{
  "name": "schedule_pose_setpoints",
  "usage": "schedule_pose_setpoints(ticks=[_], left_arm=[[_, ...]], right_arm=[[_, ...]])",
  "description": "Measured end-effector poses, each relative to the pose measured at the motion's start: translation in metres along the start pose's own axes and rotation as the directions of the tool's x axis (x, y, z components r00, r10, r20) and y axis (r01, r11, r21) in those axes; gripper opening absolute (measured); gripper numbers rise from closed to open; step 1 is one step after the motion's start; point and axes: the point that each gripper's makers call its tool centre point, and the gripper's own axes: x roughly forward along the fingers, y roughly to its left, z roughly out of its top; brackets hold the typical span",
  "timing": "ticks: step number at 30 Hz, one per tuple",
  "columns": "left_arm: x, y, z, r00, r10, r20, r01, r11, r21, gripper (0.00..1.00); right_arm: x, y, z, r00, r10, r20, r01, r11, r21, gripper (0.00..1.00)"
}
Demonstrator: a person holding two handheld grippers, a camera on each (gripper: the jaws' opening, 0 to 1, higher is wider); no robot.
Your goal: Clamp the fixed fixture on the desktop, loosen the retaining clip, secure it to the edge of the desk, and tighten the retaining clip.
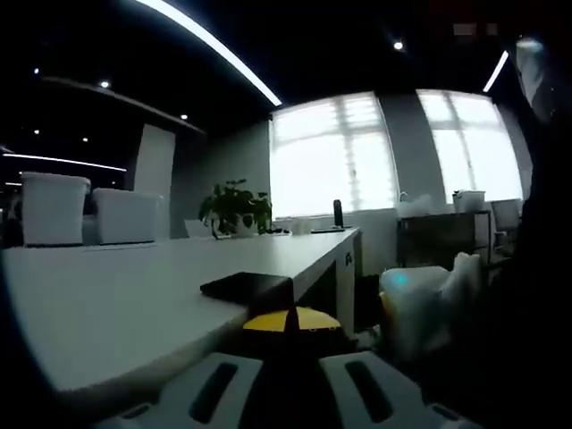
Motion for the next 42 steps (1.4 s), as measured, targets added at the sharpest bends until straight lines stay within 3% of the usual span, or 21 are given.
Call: schedule_pose_setpoints(ticks=[4, 11, 12, 14, 16, 19, 21, 23, 25, 27, 31, 33, 35, 36, 37, 39, 42], left_arm=[[0.000, 0.000, 0.000, 1.000, -0.003, 0.002, 0.003, 1.000, -0.002, 0.01], [0.000, 0.000, 0.000, 1.000, -0.006, -0.005, 0.006, 1.000, 0.009, 0.01], [0.000, 0.001, 0.000, 1.000, -0.006, -0.005, 0.006, 1.000, 0.009, 0.01], [0.000, 0.001, 0.000, 1.000, -0.007, -0.005, 0.007, 1.000, 0.009, 0.01], [0.000, 0.001, 0.000, 1.000, -0.009, -0.003, 0.009, 1.000, 0.002, 0.01], [0.000, 0.001, 0.000, 1.000, -0.009, -0.005, 0.009, 1.000, 0.002, 0.01], [0.001, 0.001, 0.000, 1.000, -0.002, -0.010, 0.002, 1.000, 0.009, 0.01], [0.001, 0.001, -0.001, 1.000, 0.000, -0.019, 0.000, 1.000, 0.011, 0.01], [0.001, 0.000, -0.001, 1.000, 0.001, -0.031, -0.001, 1.000, 0.016, 0.01], [0.002, 0.000, -0.002, 0.999, 0.005, -0.040, -0.004, 1.000, 0.021, 0.01], [0.002, 0.000, -0.002, 0.999, 0.010, -0.048, -0.009, 1.000, 0.019, 0.01], [0.002, 0.000, -0.002, 0.999, 0.011, -0.052, -0.011, 1.000, 0.017, 0.01], [0.002, -0.001, -0.002, 0.998, 0.019, -0.063, -0.018, 1.000, 0.024, 0.01], [0.002, -0.001, -0.002, 0.998, 0.023, -0.066, -0.021, 0.999, 0.027, 0.01], [0.003, -0.001, -0.002, 0.997, 0.026, -0.069, -0.024, 0.999, 0.028, 0.01], [0.003, 0.000, -0.002, 0.996, 0.033, -0.079, -0.031, 0.999, 0.022, 0.01], [0.003, 0.001, -0.003, 0.996, 0.040, -0.083, -0.038, 0.999, 0.025, 0.01]], right_arm=[[-0.003, -0.001, 0.000, 1.000, -0.023, 0.001, 0.023, 1.000, 0.006, 0.37], [0.002, -0.001, 0.001, 0.998, -0.063, -0.008, 0.063, 0.998, 0.005, 0.23], [0.002, -0.006, 0.000, 0.996, -0.090, -0.015, 0.090, 0.996, -0.027, 0.22], [0.002, -0.003, 0.000, 0.999, -0.041, -0.016, 0.041, 0.999, -0.009, 0.21], [0.003, -0.001, 0.000, 1.000, 0.023, -0.004, -0.023, 0.999, -0.044, 0.21], [0.004, 0.002, -0.001, 0.986, 0.168, 0.019, -0.167, 0.985, -0.046, 0.21], [0.002, 0.004, 0.000, 0.968, 0.248, 0.021, -0.246, 0.966, -0.086, 0.20], [0.003, 0.007, -0.001, 0.926, 0.378, 0.009, -0.375, 0.922, -0.096, 0.20], [0.002, 0.007, 0.000, 0.887, 0.463, -0.001, -0.458, 0.877, -0.146, 0.20], [0.001, 0.010, -0.001, 0.839, 0.543, -0.018, -0.541, 0.833, -0.118, 0.20], [-0.001, 0.015, 0.001, 0.740, 0.672, -0.024, -0.662, 0.722, -0.202, 0.20], [0.001, 0.016, 0.001, 0.702, 0.712, -0.017, -0.696, 0.682, -0.224, 0.20], [0.000, 0.016, 0.004, 0.684, 0.730, -0.012, -0.712, 0.664, -0.228, 0.20], [-0.005, 0.022, 0.004, 0.656, 0.755, -0.002, -0.740, 0.643, -0.198, 0.20], [-0.003, 0.019, 0.004, 0.660, 0.751, 0.001, -0.731, 0.642, -0.232, 0.20], [-0.003, 0.019, 0.002, 0.638, 0.770, 0.011, -0.745, 0.620, -0.244, 0.21], [-0.001, 0.018, 0.003, 0.659, 0.752, 0.015, -0.725, 0.641, -0.254, 0.22]])
